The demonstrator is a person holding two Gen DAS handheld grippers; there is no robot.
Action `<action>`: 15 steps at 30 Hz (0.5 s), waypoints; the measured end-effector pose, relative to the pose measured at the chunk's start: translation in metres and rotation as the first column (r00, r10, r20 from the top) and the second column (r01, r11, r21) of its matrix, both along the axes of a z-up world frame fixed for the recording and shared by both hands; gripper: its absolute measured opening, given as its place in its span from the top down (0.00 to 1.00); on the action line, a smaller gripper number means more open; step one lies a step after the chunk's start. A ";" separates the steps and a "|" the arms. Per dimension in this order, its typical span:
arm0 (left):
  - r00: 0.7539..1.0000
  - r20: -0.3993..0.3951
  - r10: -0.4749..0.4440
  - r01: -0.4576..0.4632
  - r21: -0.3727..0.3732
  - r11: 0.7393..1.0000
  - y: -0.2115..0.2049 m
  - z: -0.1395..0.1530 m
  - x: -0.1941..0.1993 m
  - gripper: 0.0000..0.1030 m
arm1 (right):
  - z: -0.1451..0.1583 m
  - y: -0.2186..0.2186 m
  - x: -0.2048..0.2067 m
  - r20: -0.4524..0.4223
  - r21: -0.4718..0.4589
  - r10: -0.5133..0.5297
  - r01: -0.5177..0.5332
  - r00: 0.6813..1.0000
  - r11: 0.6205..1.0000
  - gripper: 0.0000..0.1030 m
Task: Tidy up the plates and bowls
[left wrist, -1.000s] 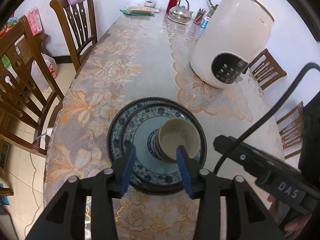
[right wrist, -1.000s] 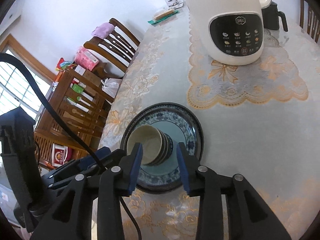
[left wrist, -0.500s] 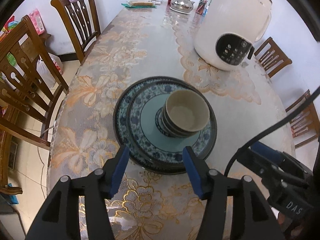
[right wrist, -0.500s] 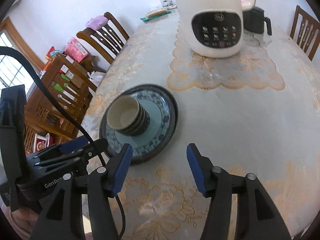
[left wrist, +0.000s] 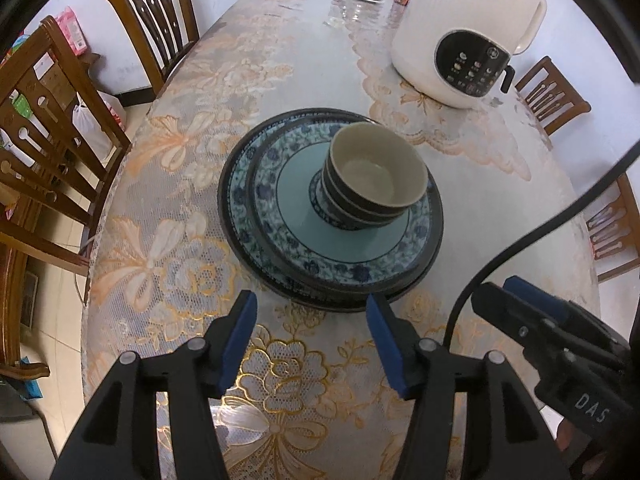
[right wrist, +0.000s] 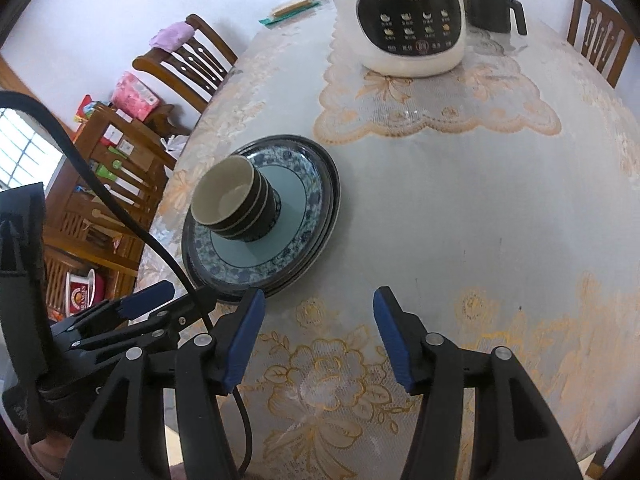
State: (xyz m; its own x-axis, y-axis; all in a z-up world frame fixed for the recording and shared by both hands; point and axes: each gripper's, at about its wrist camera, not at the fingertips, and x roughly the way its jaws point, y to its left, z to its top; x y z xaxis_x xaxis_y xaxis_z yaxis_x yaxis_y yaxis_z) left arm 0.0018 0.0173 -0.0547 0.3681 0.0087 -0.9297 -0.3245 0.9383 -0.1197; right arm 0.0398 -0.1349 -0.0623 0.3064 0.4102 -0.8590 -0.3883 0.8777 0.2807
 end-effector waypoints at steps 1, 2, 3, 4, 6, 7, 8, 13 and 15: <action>1.000 -0.003 0.002 -0.002 -0.003 1.000 0.000 -0.001 0.000 0.42 | -0.001 0.000 0.000 -0.002 -0.001 0.000 0.000 1.000 1.000 0.44; 1.000 -0.006 0.003 -0.003 -0.005 1.000 0.000 -0.001 0.000 0.42 | -0.001 0.001 -0.001 -0.004 -0.003 0.001 -0.001 1.000 1.000 0.44; 1.000 -0.008 0.003 -0.003 -0.008 1.000 0.000 -0.002 0.000 0.42 | -0.001 0.002 -0.001 -0.005 -0.005 0.002 -0.002 1.000 1.000 0.44; 1.000 -0.010 0.004 -0.004 -0.009 1.000 0.000 -0.002 -0.001 0.42 | -0.002 0.003 -0.001 -0.006 -0.007 0.003 -0.003 1.000 1.000 0.44; 1.000 -0.014 0.004 -0.004 -0.009 1.000 -0.001 -0.003 0.000 0.42 | -0.002 0.004 -0.001 -0.007 -0.010 0.004 -0.004 1.000 1.000 0.44; 1.000 -0.015 0.004 -0.004 -0.009 1.000 0.000 -0.003 0.000 0.42 | -0.002 0.004 -0.001 -0.008 -0.010 0.004 -0.004 1.000 1.000 0.44; 1.000 -0.014 0.004 -0.004 -0.009 1.000 -0.001 -0.003 0.000 0.42 | -0.002 0.004 -0.001 -0.009 -0.011 0.004 -0.004 1.000 1.000 0.44; 1.000 -0.017 0.004 -0.004 -0.011 1.000 0.000 -0.004 0.001 0.42 | -0.003 0.003 0.002 -0.017 -0.015 0.000 0.000 1.000 1.000 0.44; 1.000 -0.020 0.003 -0.003 -0.012 1.000 0.000 -0.004 0.001 0.42 | -0.004 0.004 0.002 -0.021 -0.015 -0.003 0.003 1.000 1.000 0.44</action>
